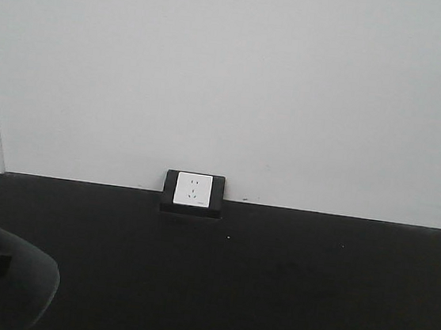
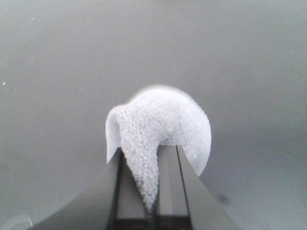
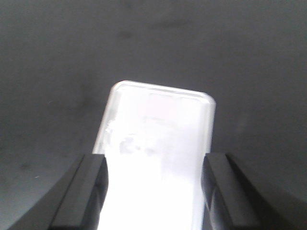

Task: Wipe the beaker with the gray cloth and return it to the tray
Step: 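Grasp the glass beaker on the metal tray with the right gripper, then lift the beaker and cloth up toward each other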

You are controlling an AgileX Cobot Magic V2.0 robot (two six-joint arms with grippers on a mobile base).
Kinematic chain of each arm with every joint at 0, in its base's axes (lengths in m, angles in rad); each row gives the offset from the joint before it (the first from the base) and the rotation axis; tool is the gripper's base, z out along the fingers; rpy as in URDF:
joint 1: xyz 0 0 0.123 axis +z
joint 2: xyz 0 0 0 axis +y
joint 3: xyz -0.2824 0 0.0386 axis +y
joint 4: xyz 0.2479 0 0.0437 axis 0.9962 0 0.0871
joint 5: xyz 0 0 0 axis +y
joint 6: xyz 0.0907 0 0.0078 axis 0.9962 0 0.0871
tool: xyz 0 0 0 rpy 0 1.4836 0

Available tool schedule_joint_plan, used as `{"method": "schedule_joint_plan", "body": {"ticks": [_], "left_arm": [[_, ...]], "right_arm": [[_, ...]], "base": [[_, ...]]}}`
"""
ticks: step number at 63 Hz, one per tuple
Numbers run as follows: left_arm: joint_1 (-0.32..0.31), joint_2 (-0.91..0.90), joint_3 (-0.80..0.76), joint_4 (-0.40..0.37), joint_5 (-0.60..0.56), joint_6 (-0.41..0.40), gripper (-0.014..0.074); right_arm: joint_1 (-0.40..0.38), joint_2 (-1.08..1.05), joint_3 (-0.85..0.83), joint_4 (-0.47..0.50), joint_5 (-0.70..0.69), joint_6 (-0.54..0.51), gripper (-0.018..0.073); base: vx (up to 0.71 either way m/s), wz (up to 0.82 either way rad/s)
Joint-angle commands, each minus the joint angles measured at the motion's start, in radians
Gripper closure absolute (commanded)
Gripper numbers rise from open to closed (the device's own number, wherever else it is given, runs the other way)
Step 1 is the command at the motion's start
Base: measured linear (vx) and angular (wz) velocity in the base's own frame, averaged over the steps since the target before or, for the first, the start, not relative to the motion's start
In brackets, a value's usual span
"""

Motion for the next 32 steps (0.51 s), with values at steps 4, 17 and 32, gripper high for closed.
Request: {"method": "schedule_joint_plan", "body": {"ticks": [4,17,32], "left_arm": [[-0.005,-0.08,0.043,-0.038,-0.076,0.001,0.06],[-0.005,-0.118,0.069,-0.038,-0.078,0.001,0.06],[-0.005,-0.123,0.069,-0.038,-0.093,0.0,0.06]], "right_arm": [[-0.003,0.177,-0.184,0.023,0.083,-0.032,0.0082],[-0.003,0.384,-0.308,0.013,0.181,-0.006,0.0082],[-0.003,0.512,-0.318,0.017,0.171,0.0,0.0082]], "base": [[0.0,0.0],[0.0,0.0],[0.0,0.0]]}}
